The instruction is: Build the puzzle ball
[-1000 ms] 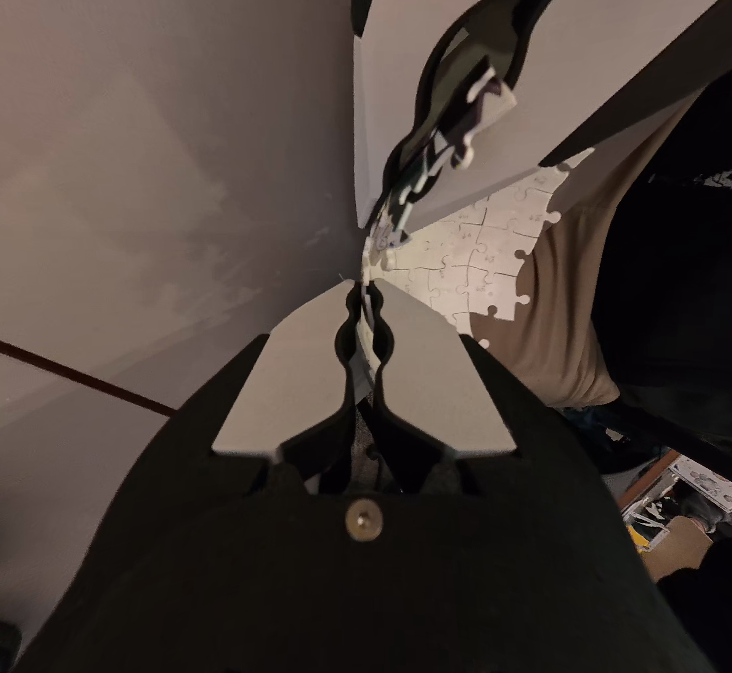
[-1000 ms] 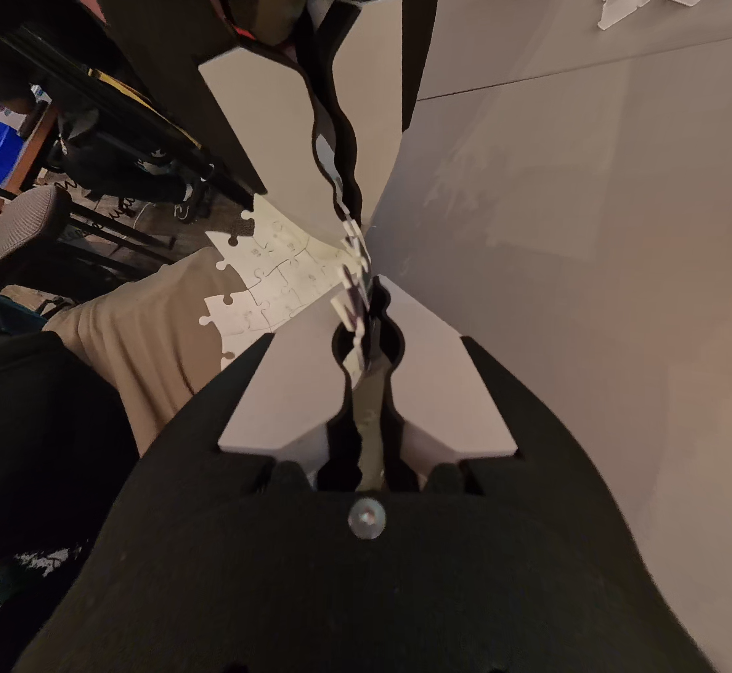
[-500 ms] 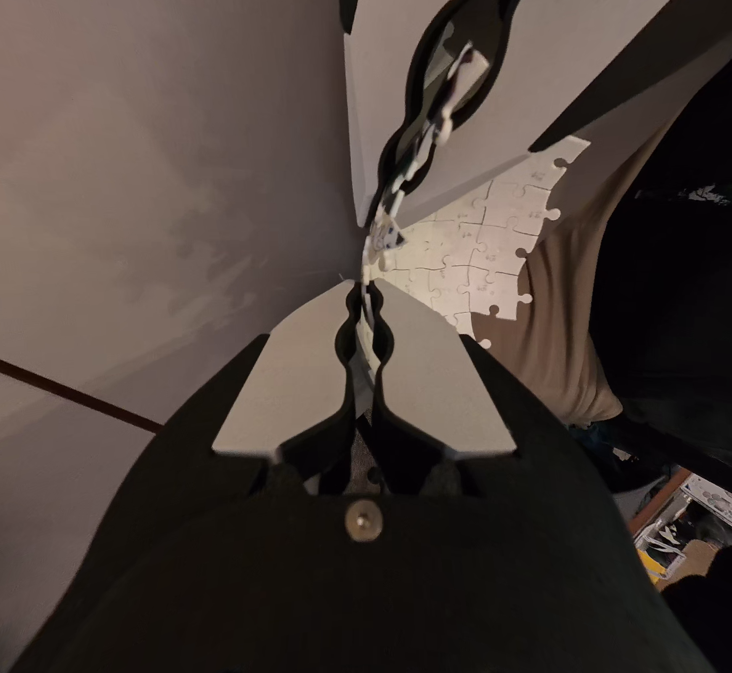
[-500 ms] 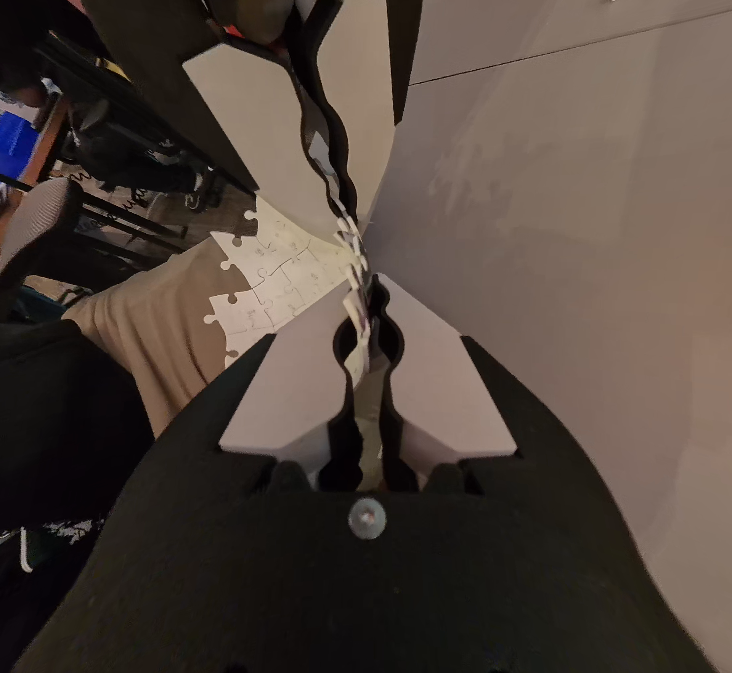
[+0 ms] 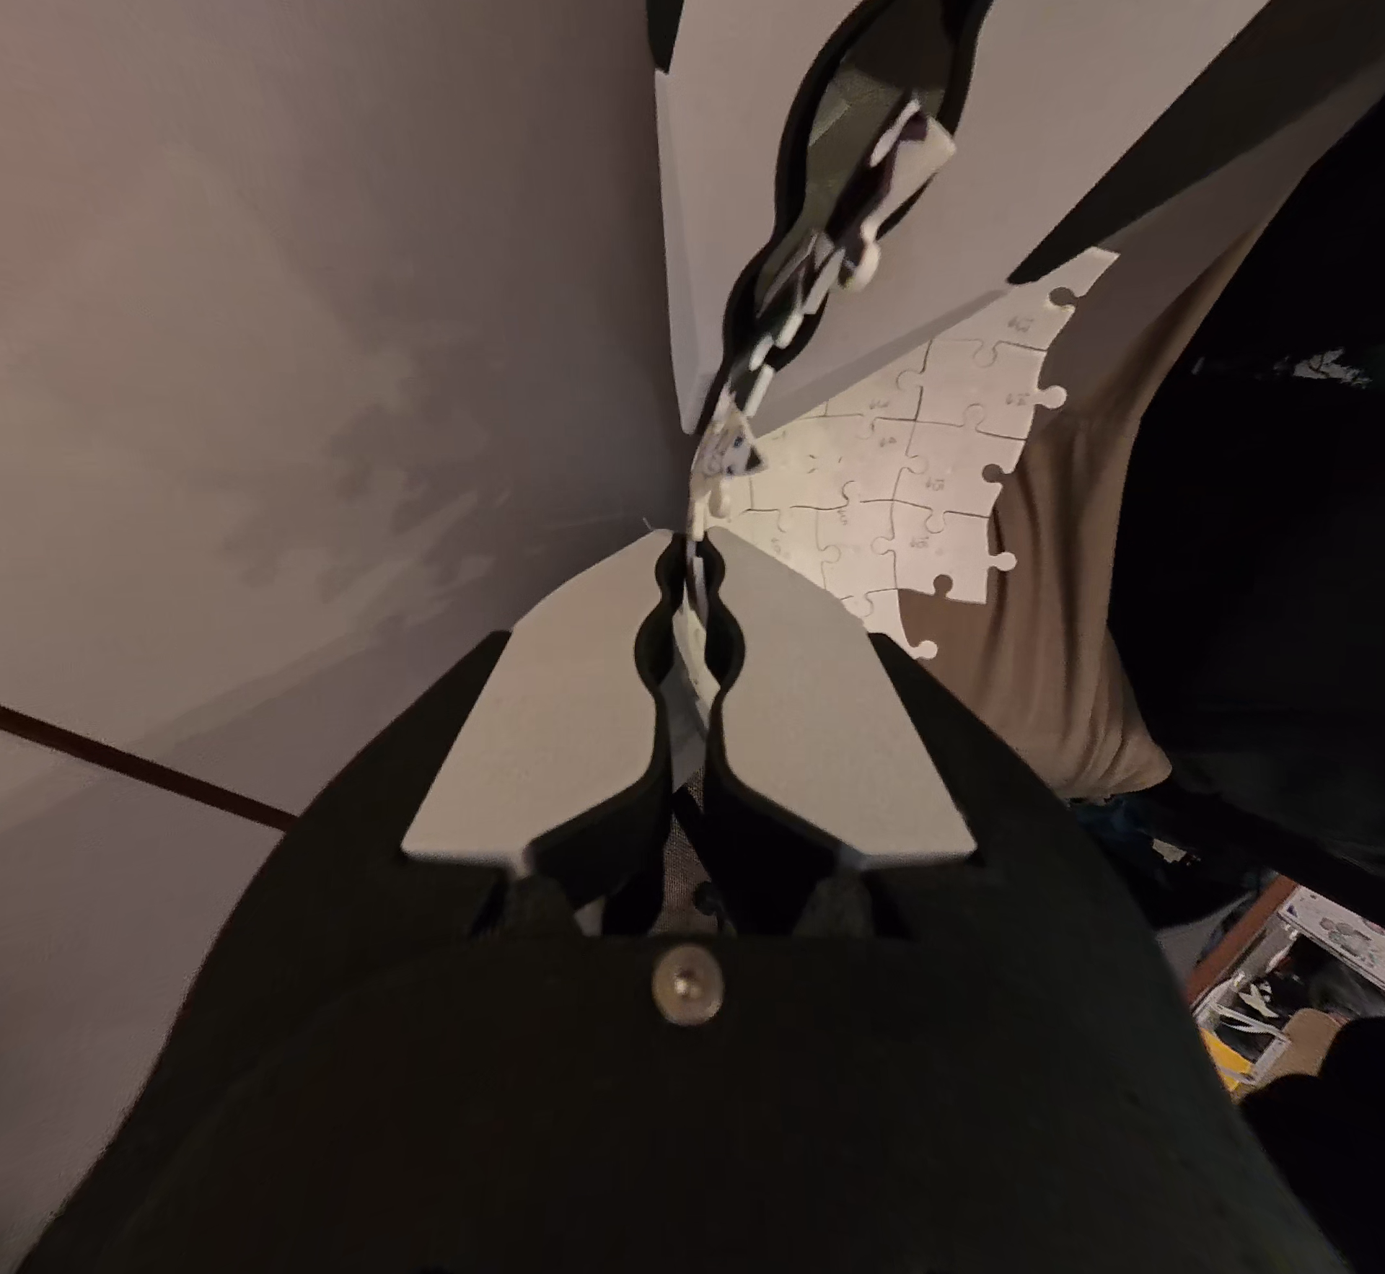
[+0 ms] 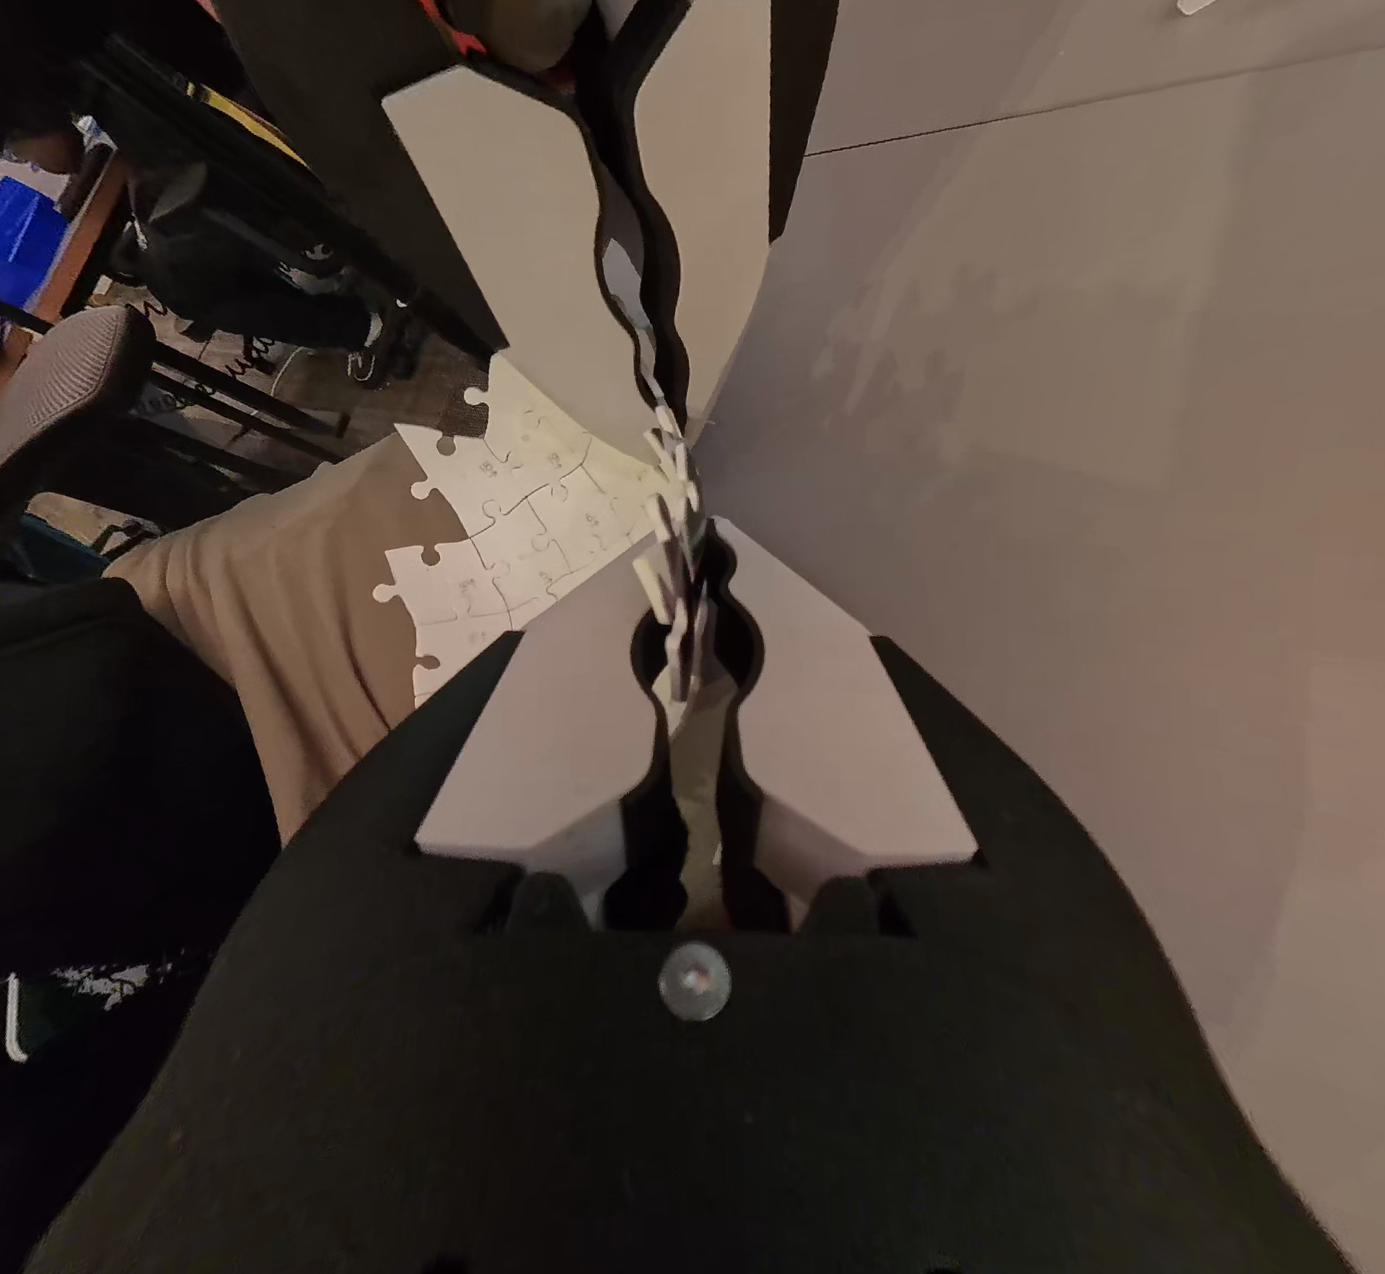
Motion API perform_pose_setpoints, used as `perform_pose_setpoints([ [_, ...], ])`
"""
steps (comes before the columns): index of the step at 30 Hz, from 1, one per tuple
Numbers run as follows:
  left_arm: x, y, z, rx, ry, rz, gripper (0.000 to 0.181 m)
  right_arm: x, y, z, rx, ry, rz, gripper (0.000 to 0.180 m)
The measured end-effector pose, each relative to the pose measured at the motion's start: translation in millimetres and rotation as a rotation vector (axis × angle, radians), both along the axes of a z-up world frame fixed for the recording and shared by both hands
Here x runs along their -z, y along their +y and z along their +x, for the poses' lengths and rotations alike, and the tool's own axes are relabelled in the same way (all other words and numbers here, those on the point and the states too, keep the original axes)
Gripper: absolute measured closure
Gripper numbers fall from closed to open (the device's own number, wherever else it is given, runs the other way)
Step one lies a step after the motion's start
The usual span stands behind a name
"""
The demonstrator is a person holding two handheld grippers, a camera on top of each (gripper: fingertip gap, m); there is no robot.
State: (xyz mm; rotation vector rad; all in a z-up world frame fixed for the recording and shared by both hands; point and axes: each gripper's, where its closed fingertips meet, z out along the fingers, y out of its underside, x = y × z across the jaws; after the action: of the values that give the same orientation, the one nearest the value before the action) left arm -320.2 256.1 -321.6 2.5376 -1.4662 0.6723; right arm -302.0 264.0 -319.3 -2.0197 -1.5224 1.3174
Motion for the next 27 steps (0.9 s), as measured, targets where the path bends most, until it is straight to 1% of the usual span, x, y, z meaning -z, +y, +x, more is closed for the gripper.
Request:
perform_pose_setpoints([
  [8, -1.1, 2.4, 0.0, 0.012, 0.017, -0.003, 0.178, -0.2, 2.5, -0.7, 0.010, 0.006, 0.009, 0.178],
  [13, -5.2, -1.7, 0.4, 0.008, -0.013, -0.031, 0.172, 1.3, 0.3, -0.5, 0.004, 0.013, 0.005, 0.179],
  [27, -8.5, -14.1, -5.3, 0.066, 0.013, -0.050, 0.161, -0.3, -7.1, -3.9, -0.013, 0.032, 0.005, 0.178],
])
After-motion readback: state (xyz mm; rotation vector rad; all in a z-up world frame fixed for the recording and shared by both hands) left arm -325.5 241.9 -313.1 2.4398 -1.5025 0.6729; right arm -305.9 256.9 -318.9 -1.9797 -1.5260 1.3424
